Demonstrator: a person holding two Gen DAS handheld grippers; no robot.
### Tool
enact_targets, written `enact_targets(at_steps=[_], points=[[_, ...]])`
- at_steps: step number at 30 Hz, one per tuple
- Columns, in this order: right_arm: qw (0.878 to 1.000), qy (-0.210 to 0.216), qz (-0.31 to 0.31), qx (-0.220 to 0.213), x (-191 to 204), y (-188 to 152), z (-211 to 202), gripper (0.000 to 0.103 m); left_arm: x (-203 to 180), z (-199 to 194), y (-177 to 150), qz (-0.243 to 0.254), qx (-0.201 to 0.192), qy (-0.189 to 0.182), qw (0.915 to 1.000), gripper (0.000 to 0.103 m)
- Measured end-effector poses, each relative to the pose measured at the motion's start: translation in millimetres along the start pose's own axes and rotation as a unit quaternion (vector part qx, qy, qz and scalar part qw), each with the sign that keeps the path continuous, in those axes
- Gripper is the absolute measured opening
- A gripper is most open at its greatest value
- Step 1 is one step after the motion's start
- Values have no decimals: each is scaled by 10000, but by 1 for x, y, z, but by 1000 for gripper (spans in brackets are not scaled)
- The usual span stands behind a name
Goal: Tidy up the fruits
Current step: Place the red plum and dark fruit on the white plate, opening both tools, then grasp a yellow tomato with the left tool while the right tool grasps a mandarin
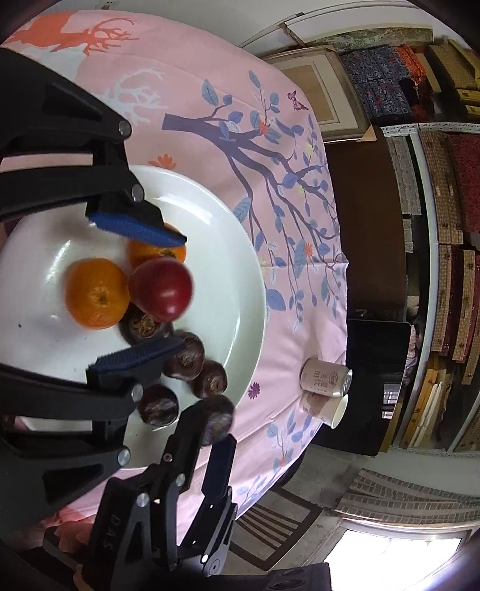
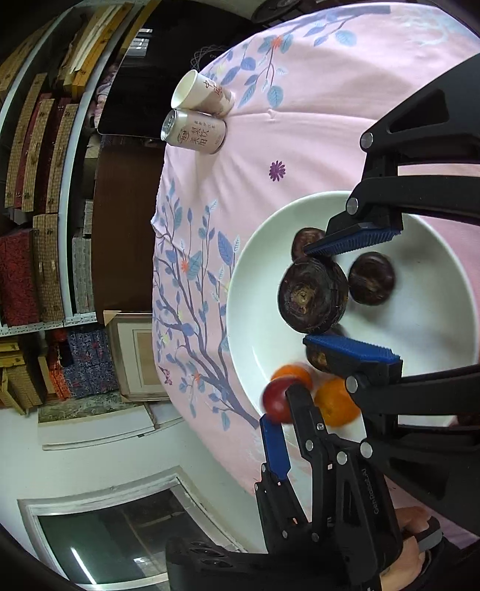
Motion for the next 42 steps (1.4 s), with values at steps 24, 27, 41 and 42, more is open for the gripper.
enact_targets(at_steps=[24,27,41,42], points=[[9994,218,44,-251,38,-176,-130,72,-43,-101,-189,584,-20,-167,9982,77],[9991,304,95,-287,48,-194,-137,72,-47,-95,-194,431,16,-163,9989,77],[9999,124,-61,42,64,-226,-135,61,-71,-81,-190,800,52,179,9966,39],[9998,157,-61,70,64,-226,-134,61,-70,-82,-191,781,35,166,9968,39]])
Point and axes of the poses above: each gripper's, at about its wrist camera, not at the fingertips, and z roughly the way its jaws point, x to its left, y to its top, the point moved 3 cm from there along z, roughly the way its jaws point, and after that the axes turned 10 degrees about x, right-handed, at the moved point
